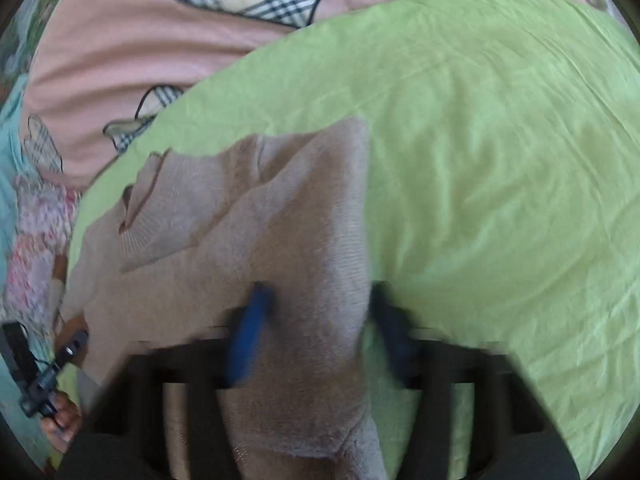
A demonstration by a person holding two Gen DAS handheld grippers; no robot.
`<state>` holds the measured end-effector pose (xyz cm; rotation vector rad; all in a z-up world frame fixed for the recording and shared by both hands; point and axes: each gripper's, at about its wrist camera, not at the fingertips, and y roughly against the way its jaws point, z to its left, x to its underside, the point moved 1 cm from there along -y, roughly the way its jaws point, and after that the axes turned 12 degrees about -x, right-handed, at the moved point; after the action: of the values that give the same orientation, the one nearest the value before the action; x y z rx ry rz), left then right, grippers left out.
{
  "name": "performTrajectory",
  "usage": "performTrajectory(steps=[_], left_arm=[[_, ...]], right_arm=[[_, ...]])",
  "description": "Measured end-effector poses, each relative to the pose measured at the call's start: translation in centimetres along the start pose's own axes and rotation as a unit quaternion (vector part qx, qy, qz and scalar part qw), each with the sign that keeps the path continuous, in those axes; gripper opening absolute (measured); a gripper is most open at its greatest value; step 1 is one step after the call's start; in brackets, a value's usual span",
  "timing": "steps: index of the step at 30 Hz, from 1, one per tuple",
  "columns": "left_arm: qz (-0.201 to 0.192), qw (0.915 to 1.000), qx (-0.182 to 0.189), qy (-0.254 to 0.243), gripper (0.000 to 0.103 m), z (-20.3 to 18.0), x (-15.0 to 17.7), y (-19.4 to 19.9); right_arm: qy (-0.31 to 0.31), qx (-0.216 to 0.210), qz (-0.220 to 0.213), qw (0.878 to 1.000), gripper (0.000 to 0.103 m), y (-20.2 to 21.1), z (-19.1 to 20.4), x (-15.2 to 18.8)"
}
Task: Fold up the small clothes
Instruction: 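Grasp the other brown cuff with the left gripper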
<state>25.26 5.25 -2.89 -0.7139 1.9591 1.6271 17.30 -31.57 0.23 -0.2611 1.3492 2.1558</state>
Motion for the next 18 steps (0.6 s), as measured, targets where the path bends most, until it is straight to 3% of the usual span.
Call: performTrajectory(steps=[4, 7, 11, 18], left_arm=[[-0.021, 0.9993, 0.011, -0.029, 0.007, -2.3, -0.8, 0.5], [-0.008, 0.999, -0.011, -0.042, 0.007, -2.8, -0.5, -0.9], [0.026, 0.9991, -0.024, -0.023, 0.009, -1.2, 0.5, -2.4], [0.027, 0.9978, -0.058, -0.016, 0.017, 0.1, 0.7, -2.0]], right_arm=[[0.009, 0.017, -0.056, 0.998, 0.008, 3.9, -0.6, -0.6], [0.0, 0.026, -0.042, 0.999, 0.008, 3.4, -1.8, -0.3], [0.01, 0.047, -0.027, 0.998, 0.008, 1.9, -1.8, 0.2], [0.015, 0.077, -0.031, 0.996, 0.008, 2.0, -1.4, 0.8]])
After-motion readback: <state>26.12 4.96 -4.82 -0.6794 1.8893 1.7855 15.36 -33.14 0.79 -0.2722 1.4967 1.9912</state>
